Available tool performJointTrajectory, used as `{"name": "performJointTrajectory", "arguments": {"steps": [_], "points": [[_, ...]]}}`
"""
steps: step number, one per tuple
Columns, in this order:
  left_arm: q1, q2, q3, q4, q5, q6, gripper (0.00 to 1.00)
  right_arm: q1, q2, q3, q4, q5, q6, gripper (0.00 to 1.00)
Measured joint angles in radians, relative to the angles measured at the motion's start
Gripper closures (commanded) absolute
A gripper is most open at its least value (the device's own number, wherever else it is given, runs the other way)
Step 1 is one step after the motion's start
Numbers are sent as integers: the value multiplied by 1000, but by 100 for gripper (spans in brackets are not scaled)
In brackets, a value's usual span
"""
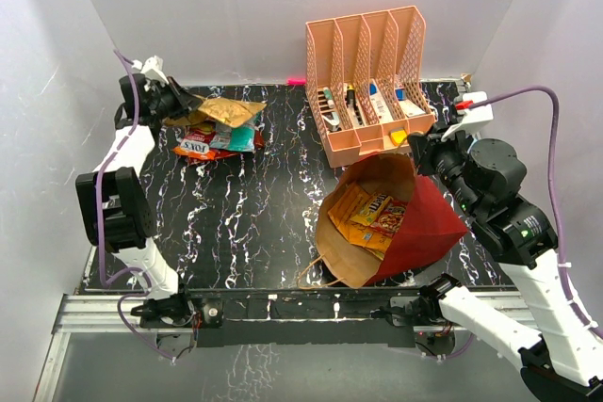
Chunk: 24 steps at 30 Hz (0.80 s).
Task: Take the snacks out of the paper bag
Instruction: Place the snack at the center of the board.
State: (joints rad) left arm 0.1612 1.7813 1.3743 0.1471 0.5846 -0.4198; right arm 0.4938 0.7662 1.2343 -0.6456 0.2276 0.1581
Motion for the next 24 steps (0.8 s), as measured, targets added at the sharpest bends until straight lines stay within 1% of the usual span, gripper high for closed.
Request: {"name": "performJointTrajectory", "arguments": {"steps": [3, 7, 12, 16, 24], "points": [[-1, -6, -71, 32, -30, 0, 100, 0, 1, 0, 0, -4, 1, 93], [-1, -11, -128, 80, -48, -13, 100, 0, 1, 0, 0, -11, 2, 93], [-4, -21, -208, 153, -55, -60, 100, 0, -2, 0, 0, -16, 5, 93], [-14, -53, -305, 187, -71, -121, 100, 0, -3, 0, 0, -17, 6, 93], [-15, -57, -413, 250, -122, -285, 100, 0, -17, 0, -1, -17, 6, 93]]}}
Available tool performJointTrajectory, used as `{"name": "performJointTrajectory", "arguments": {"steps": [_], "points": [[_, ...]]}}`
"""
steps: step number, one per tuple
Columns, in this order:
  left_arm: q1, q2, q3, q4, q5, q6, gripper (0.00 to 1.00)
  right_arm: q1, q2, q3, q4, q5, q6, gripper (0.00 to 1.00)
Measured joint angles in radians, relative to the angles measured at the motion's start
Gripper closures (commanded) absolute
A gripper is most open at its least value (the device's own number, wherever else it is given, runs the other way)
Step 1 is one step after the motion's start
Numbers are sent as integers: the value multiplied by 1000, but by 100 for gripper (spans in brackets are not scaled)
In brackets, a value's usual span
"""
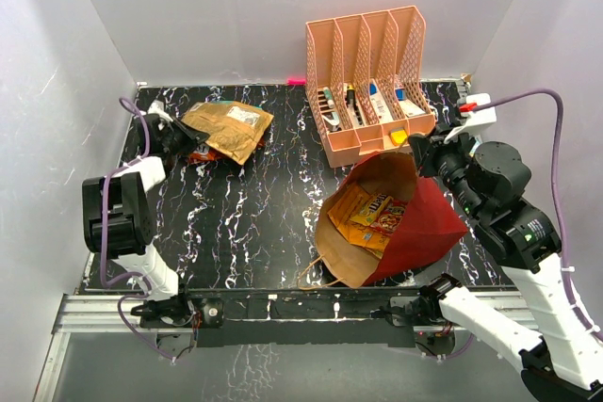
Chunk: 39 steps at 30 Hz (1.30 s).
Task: Take the snacks out of the paper bag
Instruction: Place the snack at the center of the board.
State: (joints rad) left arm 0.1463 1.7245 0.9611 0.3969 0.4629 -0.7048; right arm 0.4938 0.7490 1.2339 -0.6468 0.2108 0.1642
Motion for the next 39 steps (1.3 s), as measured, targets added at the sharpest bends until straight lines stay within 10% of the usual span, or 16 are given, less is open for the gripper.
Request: {"name": "performJointTrajectory", "arguments": {"steps": [24, 39], "points": [[-50, 79, -167, 243, -250, -450, 98, 0, -5, -2, -3, -1, 11, 93], [-79, -25, -238, 142, -273, -482, 13, 0, -10, -3, -4, -1, 14, 93]]}}
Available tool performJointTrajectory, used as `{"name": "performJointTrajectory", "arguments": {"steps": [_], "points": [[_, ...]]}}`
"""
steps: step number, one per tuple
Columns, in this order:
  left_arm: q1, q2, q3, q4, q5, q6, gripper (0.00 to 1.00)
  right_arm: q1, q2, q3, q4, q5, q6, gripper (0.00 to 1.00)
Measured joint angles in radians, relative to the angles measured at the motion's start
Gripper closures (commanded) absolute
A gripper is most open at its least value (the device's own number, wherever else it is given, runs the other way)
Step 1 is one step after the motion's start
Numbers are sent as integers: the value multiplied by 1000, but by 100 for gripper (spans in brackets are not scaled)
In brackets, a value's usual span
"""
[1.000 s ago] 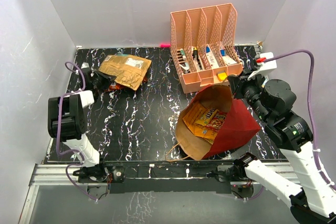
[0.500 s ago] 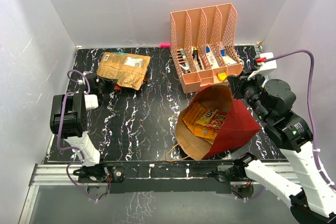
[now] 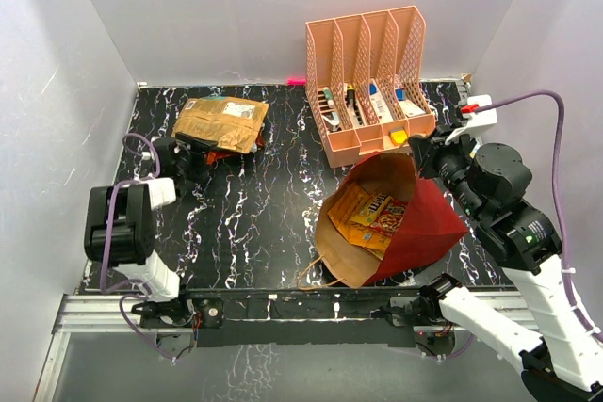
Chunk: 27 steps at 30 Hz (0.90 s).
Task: Take the snacks out of the paper bag
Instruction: Place the snack at the center of the board, then take out the snack from the paper bag.
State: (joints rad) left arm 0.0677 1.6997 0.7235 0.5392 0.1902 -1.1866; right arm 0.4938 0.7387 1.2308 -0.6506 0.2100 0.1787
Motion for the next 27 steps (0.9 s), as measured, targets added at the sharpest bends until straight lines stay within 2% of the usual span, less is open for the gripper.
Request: {"name": "performJointTrajectory", "arguments": {"steps": [1, 3, 10, 14, 17, 21, 23, 27], "points": [[0, -35, -16, -26, 4, 7, 8, 0, 0, -2, 0, 0, 0, 93], [2, -108, -37, -89, 13, 29, 6, 0, 0, -3, 2, -5, 0, 93], [16, -383, -57, -308, 109, 182, 4, 0, -10, -3, 0, -16, 0, 93], [8, -537, -89, -421, 200, 287, 7, 0, -19, -5, -3, -21, 0, 93], [-22, -592, -40, -537, 241, 403, 10, 0, -17, -5, -5, -28, 0, 93], [-161, -632, 103, -635, 267, 536, 18, 0, -12, -5, -5, -35, 0, 93], [-284, -673, 149, -637, 267, 566, 21, 0, -12, -5, -5, -37, 0, 93], [-557, -784, 146, -589, 236, 570, 25, 0, -12, -5, -4, -38, 6, 93]]}}
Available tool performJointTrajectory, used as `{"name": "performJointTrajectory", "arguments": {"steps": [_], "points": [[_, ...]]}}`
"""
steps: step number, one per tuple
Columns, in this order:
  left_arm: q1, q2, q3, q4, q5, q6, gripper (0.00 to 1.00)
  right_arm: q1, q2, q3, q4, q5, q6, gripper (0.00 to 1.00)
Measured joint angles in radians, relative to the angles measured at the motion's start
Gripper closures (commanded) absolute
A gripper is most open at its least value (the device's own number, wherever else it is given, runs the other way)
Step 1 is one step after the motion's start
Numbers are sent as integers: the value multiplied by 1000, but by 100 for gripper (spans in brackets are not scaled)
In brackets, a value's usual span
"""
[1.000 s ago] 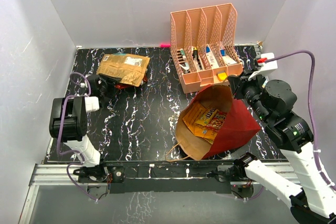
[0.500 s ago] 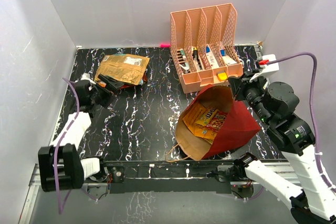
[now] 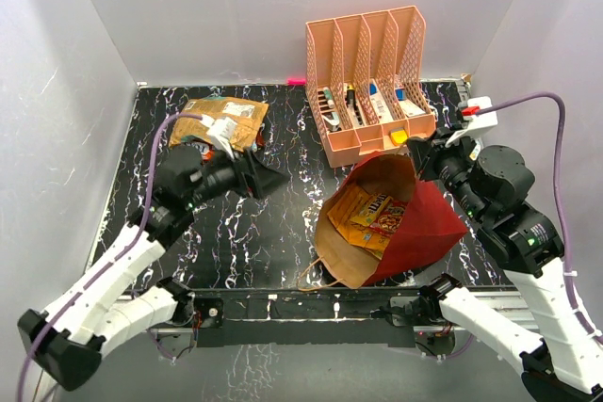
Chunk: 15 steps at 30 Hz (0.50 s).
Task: Take the snacks out of the paper bag
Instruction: Take out the snack from the paper bag.
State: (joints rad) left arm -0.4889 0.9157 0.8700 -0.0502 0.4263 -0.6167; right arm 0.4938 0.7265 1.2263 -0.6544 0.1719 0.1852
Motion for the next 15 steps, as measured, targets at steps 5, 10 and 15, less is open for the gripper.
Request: {"name": "performJointTrajectory", "arguments": {"steps": [5, 10, 15], "points": [[-410, 19, -14, 60, -190, 41, 27, 0, 0, 0, 0, 1, 1, 93], [-724, 242, 18, 65, -389, 194, 36, 0, 0, 0, -1, 1, 1, 93], [-795, 367, 20, 67, -498, 339, 39, 0, -1, 0, -2, 1, 1, 93]]}}
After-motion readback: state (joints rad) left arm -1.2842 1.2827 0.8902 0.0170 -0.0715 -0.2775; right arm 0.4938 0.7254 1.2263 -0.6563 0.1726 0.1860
